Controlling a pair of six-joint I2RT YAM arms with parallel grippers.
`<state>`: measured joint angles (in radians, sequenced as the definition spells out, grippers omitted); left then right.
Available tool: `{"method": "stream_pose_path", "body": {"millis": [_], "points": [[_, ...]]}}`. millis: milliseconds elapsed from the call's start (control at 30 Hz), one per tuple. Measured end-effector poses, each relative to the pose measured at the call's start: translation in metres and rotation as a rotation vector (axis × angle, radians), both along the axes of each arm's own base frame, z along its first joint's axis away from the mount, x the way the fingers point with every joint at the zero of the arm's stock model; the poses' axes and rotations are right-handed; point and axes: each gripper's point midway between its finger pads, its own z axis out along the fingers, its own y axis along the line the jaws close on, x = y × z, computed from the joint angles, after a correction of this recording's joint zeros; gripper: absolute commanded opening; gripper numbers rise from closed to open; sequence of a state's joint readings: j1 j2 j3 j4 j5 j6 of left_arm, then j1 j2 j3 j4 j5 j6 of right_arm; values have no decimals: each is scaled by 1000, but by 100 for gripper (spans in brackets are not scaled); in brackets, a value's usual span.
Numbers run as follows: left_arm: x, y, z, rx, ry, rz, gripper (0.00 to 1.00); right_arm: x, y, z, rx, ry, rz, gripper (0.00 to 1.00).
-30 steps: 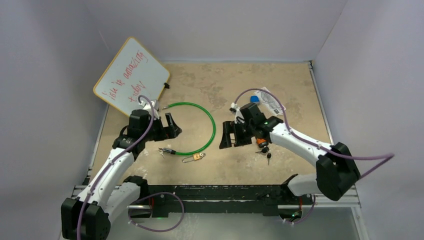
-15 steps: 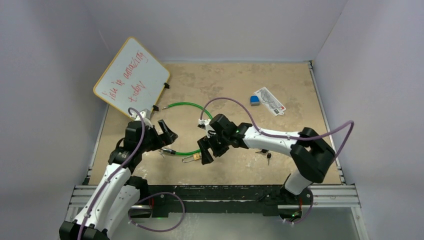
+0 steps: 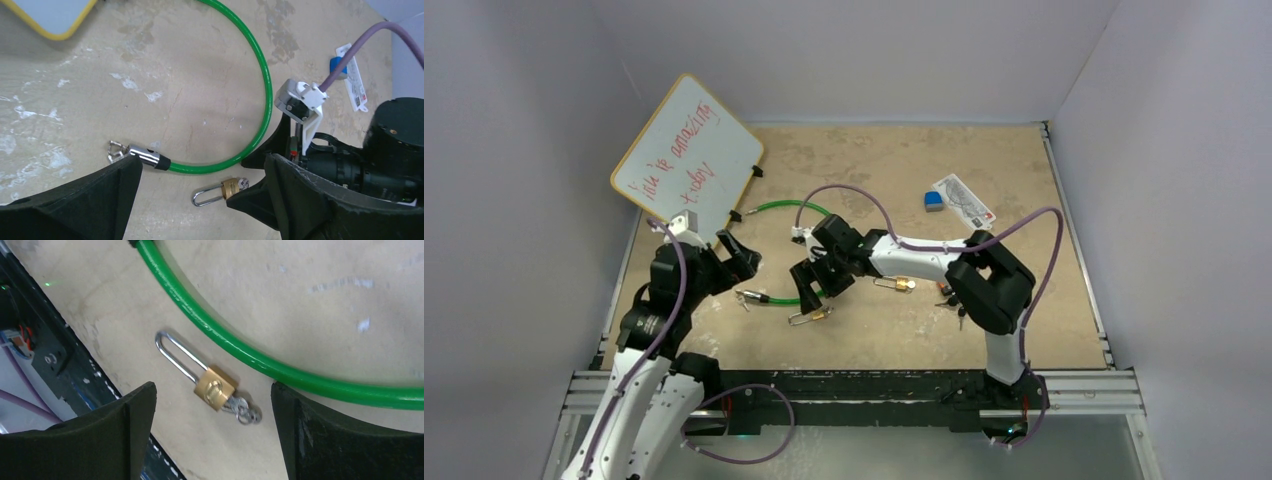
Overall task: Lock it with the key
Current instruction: Adjust the lock at the center of the board.
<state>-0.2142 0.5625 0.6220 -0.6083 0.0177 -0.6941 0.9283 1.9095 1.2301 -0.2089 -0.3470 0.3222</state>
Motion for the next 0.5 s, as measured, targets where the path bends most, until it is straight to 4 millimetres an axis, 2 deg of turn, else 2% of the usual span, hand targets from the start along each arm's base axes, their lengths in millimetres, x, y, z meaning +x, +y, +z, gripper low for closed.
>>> {"method": "stream_pose_path", "body": {"millis": [100,267,400,500], "points": [[-2,7,10,9,-40,32,98,8,15,1,25,-4,16,86],[-7,14,9,26,-39,62,98,11,29,2,53,3,53,86],[-10,18,9,36,-33,75,98,6,24,0,63,-50,131,85],[-10,18,13,37,-42,79,98,-3,7,-2,56,-92,200,82]]}}
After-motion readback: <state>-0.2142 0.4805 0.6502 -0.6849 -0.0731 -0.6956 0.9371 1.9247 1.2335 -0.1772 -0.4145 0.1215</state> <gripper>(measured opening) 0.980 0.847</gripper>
